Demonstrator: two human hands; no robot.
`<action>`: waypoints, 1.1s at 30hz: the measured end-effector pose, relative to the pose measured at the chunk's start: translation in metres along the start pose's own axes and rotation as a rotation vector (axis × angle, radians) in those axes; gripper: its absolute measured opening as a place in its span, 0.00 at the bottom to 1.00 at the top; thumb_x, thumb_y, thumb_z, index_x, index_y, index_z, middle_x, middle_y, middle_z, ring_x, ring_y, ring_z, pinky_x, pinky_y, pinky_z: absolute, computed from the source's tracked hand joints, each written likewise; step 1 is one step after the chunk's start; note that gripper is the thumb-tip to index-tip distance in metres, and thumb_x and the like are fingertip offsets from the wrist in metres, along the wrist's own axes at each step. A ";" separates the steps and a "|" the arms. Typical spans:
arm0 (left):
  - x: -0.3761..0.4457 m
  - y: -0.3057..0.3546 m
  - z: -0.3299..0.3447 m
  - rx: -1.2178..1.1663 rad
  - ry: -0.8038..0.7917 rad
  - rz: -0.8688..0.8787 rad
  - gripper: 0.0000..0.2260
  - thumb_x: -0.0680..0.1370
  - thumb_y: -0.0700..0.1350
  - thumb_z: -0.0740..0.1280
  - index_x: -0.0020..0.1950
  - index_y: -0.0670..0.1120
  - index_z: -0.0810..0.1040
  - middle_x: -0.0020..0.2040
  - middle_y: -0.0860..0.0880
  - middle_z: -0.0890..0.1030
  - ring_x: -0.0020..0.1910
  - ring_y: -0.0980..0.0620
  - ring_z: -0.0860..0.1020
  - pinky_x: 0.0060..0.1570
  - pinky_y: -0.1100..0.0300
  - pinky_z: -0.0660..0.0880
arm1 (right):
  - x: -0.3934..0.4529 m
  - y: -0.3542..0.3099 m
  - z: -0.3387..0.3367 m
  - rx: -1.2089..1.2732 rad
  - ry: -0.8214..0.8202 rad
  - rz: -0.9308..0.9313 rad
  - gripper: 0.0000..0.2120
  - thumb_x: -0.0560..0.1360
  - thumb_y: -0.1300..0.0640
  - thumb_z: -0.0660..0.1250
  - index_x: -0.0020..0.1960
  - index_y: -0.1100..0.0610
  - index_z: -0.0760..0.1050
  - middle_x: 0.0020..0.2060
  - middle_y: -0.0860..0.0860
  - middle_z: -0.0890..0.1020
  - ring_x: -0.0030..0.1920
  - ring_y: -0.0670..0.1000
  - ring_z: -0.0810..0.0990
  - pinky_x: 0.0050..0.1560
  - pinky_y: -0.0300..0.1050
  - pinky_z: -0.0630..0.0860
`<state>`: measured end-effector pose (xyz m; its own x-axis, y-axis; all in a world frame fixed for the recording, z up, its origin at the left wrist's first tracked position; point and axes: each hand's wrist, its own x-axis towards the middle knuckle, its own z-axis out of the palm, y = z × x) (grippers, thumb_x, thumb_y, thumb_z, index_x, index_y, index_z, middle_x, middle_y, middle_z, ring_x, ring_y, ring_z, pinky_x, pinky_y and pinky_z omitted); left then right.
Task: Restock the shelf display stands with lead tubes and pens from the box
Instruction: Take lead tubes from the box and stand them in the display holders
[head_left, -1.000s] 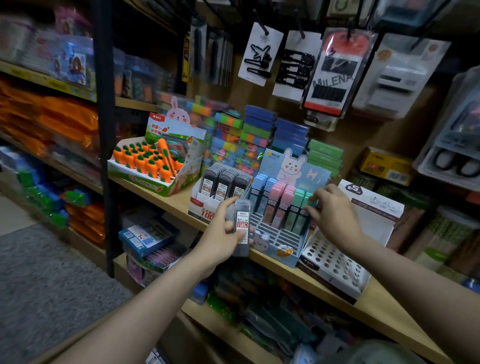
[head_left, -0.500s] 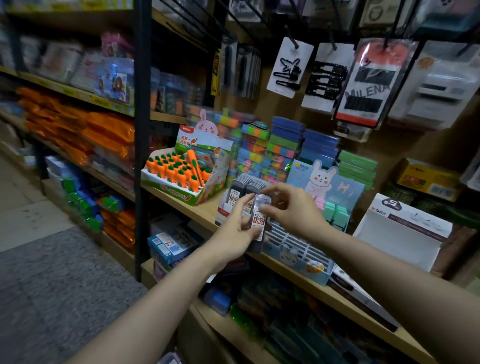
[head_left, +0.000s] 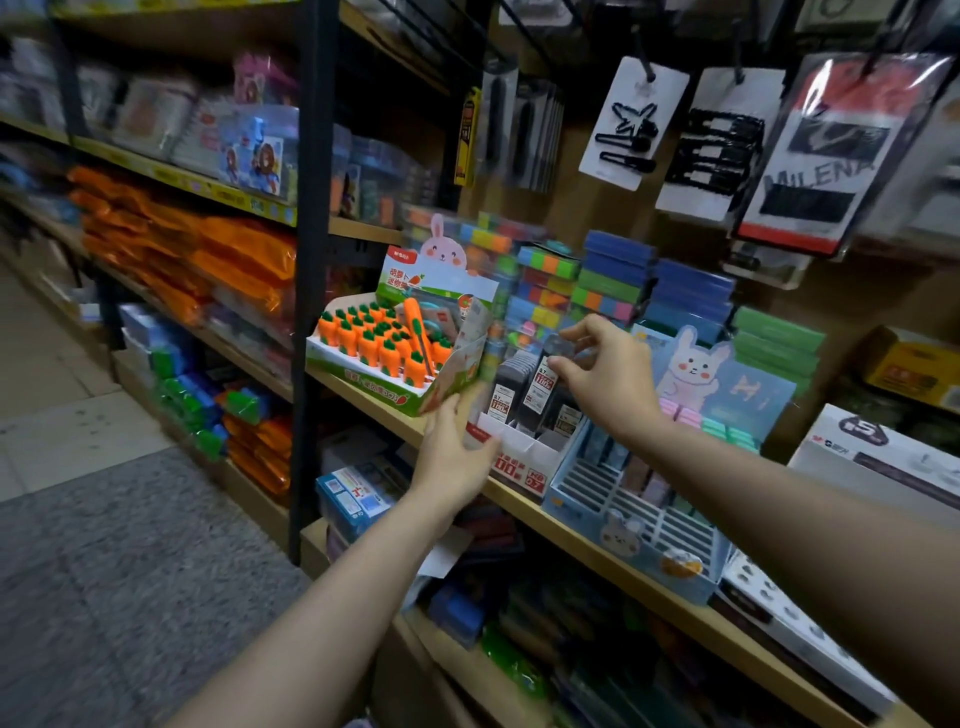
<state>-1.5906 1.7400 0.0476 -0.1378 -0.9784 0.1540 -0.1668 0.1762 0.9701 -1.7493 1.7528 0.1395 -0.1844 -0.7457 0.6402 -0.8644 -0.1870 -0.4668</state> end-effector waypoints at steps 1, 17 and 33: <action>0.000 -0.002 0.001 -0.013 -0.002 -0.003 0.31 0.77 0.46 0.70 0.76 0.49 0.59 0.73 0.50 0.66 0.67 0.50 0.70 0.65 0.52 0.71 | 0.000 0.002 0.004 -0.010 -0.010 0.009 0.09 0.72 0.57 0.74 0.50 0.54 0.77 0.43 0.47 0.80 0.42 0.47 0.80 0.45 0.48 0.81; 0.007 -0.020 0.008 -0.001 0.016 0.073 0.21 0.76 0.51 0.69 0.67 0.52 0.68 0.62 0.53 0.72 0.56 0.58 0.71 0.53 0.64 0.69 | -0.016 0.016 0.018 -0.553 -0.126 -0.314 0.17 0.73 0.49 0.70 0.60 0.56 0.79 0.53 0.53 0.79 0.53 0.56 0.75 0.51 0.53 0.73; -0.073 -0.058 -0.042 0.305 -0.238 0.137 0.11 0.76 0.36 0.68 0.58 0.43 0.78 0.52 0.48 0.82 0.53 0.51 0.80 0.56 0.56 0.77 | -0.152 -0.006 0.016 0.036 -0.372 -0.457 0.07 0.76 0.58 0.66 0.53 0.55 0.77 0.48 0.47 0.78 0.51 0.47 0.77 0.51 0.40 0.74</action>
<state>-1.5298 1.7969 -0.0124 -0.3947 -0.8978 0.1953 -0.4080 0.3617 0.8383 -1.7092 1.8568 0.0355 0.3848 -0.7572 0.5277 -0.7999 -0.5589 -0.2186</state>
